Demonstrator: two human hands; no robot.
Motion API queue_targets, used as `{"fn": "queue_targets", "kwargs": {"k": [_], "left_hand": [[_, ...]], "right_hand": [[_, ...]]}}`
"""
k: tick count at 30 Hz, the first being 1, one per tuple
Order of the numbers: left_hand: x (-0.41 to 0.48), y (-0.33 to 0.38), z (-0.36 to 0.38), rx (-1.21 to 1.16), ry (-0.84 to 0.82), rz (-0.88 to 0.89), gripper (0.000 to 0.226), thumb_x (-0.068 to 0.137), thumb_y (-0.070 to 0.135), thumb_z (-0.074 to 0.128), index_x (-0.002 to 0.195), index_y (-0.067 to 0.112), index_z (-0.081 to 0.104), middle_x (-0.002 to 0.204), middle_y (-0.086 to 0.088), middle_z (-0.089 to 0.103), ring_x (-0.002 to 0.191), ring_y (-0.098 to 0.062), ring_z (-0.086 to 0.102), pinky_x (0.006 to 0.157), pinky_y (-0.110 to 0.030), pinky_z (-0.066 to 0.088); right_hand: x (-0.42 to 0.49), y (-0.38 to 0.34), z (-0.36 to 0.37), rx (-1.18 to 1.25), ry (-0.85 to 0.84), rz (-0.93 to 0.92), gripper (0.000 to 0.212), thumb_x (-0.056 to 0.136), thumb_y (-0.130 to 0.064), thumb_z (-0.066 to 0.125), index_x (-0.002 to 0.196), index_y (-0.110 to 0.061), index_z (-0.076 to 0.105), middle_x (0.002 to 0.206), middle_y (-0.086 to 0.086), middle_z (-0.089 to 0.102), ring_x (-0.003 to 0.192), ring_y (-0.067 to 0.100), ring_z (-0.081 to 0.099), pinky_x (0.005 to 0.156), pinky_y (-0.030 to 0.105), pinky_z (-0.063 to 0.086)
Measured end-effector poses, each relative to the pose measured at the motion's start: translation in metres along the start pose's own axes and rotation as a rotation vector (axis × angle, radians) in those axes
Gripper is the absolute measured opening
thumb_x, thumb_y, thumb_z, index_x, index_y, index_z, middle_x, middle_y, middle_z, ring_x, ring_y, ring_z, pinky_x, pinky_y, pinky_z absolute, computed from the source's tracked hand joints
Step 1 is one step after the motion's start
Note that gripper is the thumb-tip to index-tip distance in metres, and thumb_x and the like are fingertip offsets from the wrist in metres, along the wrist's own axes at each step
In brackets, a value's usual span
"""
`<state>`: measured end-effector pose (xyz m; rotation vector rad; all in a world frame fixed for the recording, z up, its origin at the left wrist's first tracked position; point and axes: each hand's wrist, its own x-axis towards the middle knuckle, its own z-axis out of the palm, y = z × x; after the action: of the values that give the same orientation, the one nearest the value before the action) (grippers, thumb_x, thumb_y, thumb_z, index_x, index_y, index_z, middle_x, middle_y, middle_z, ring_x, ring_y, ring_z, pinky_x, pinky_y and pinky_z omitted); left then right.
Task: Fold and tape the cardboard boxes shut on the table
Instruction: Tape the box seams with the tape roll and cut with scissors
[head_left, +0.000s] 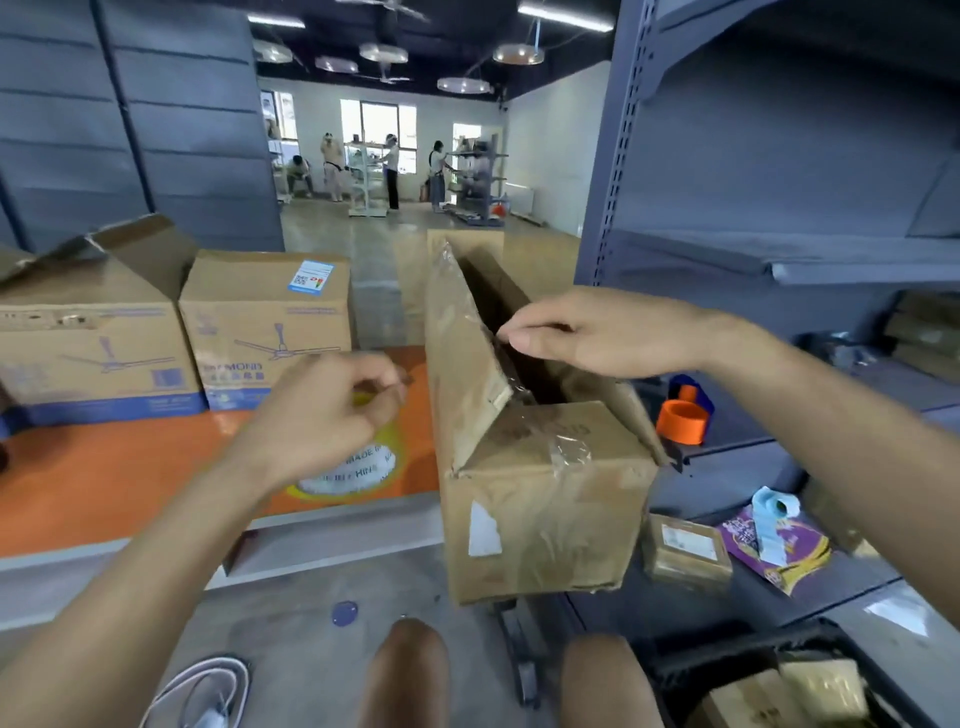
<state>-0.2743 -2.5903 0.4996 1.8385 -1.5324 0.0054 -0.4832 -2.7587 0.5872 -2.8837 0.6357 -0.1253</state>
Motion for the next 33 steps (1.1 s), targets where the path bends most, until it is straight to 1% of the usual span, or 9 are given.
{"fn": "queue_targets", "kwargs": {"k": [2, 5, 9, 16, 20, 22, 24, 28, 33], "left_hand": [[-0.032, 0.016, 0.007, -0.007, -0.078, 0.043, 0.025, 0.096, 0.013, 0.065, 0.073, 0.024, 0.064, 0.083, 0.019, 0.069, 0.088, 0.004, 0.063, 0.078, -0.013, 0.045], [-0.06, 0.028, 0.024, -0.051, -0.135, 0.094, 0.022, 0.098, 0.016, 0.064, 0.077, 0.022, 0.064, 0.081, 0.014, 0.067, 0.084, -0.003, 0.063, 0.077, -0.021, 0.045], [-0.055, 0.019, 0.04, -0.172, -0.163, 0.05, 0.02, 0.1, 0.019, 0.062, 0.08, 0.02, 0.064, 0.085, 0.003, 0.068, 0.088, -0.015, 0.063, 0.085, -0.04, 0.049], [-0.034, -0.012, 0.049, -0.432, -0.092, -0.061, 0.025, 0.101, 0.015, 0.06, 0.078, 0.021, 0.067, 0.082, -0.001, 0.067, 0.081, -0.007, 0.059, 0.08, -0.03, 0.043], [-0.005, -0.012, 0.046, -0.515, 0.001, -0.08, 0.026, 0.104, 0.016, 0.056, 0.081, 0.023, 0.065, 0.087, -0.017, 0.064, 0.079, -0.022, 0.055, 0.075, -0.038, 0.044], [0.01, -0.013, 0.048, -0.558, 0.021, -0.111, 0.021, 0.105, 0.012, 0.054, 0.087, 0.014, 0.065, 0.086, -0.015, 0.063, 0.082, -0.022, 0.055, 0.078, -0.041, 0.044], [0.018, -0.015, 0.052, -0.548, 0.008, -0.148, 0.017, 0.103, 0.005, 0.054, 0.09, 0.005, 0.066, 0.086, -0.006, 0.066, 0.087, -0.017, 0.058, 0.085, -0.038, 0.046], [-0.007, -0.045, 0.058, -0.34, -0.033, -0.309, 0.029, 0.096, 0.006, 0.063, 0.072, 0.021, 0.07, 0.073, 0.008, 0.073, 0.076, -0.015, 0.064, 0.075, -0.035, 0.048], [-0.055, -0.065, 0.024, -0.177, -0.005, -0.331, 0.023, 0.101, 0.018, 0.061, 0.08, 0.023, 0.071, 0.094, 0.008, 0.076, 0.094, -0.014, 0.069, 0.09, -0.04, 0.053]], "right_hand": [[-0.034, 0.0, 0.01, 0.071, 0.08, -0.003, 0.066, 0.085, -0.081, 0.043, 0.136, -0.042, 0.056, 0.148, -0.015, 0.047, 0.136, 0.003, 0.041, 0.109, 0.026, 0.035], [-0.073, 0.002, 0.032, 0.107, 0.022, 0.036, 0.088, 0.064, -0.1, 0.042, 0.141, -0.059, 0.034, 0.151, -0.02, 0.035, 0.142, 0.002, 0.032, 0.109, 0.026, 0.034], [-0.071, 0.007, 0.057, 0.03, 0.119, 0.0, 0.069, 0.086, -0.051, 0.07, 0.142, -0.057, 0.032, 0.139, -0.015, 0.047, 0.12, 0.002, 0.05, 0.094, 0.023, 0.045], [-0.044, 0.014, 0.059, 0.094, 0.5, -0.037, 0.057, 0.104, -0.01, 0.048, 0.152, -0.04, 0.039, 0.054, -0.015, 0.054, 0.048, 0.004, 0.05, 0.046, 0.012, 0.037], [-0.007, -0.003, 0.022, -0.075, 0.776, -0.039, 0.045, 0.105, -0.016, 0.046, 0.149, -0.025, 0.041, 0.085, 0.009, 0.071, 0.071, 0.032, 0.059, 0.068, 0.035, 0.042], [0.013, -0.016, 0.005, -0.051, 0.854, -0.074, 0.033, 0.106, -0.024, 0.049, 0.137, -0.019, 0.055, 0.091, 0.01, 0.074, 0.069, 0.027, 0.062, 0.065, 0.022, 0.043], [0.031, -0.029, 0.002, -0.105, 0.848, -0.134, 0.026, 0.105, -0.028, 0.052, 0.125, -0.017, 0.065, 0.09, 0.005, 0.075, 0.068, 0.02, 0.064, 0.06, 0.007, 0.037], [0.056, -0.036, 0.031, -0.236, 0.617, -0.277, 0.033, 0.106, -0.041, 0.049, 0.115, -0.018, 0.071, 0.101, 0.001, 0.075, 0.092, 0.024, 0.069, 0.082, 0.035, 0.051], [0.079, -0.048, 0.09, -0.265, 0.35, -0.412, 0.034, 0.1, -0.047, 0.057, 0.118, -0.022, 0.072, 0.114, -0.002, 0.072, 0.111, 0.02, 0.063, 0.088, 0.039, 0.052]]}}
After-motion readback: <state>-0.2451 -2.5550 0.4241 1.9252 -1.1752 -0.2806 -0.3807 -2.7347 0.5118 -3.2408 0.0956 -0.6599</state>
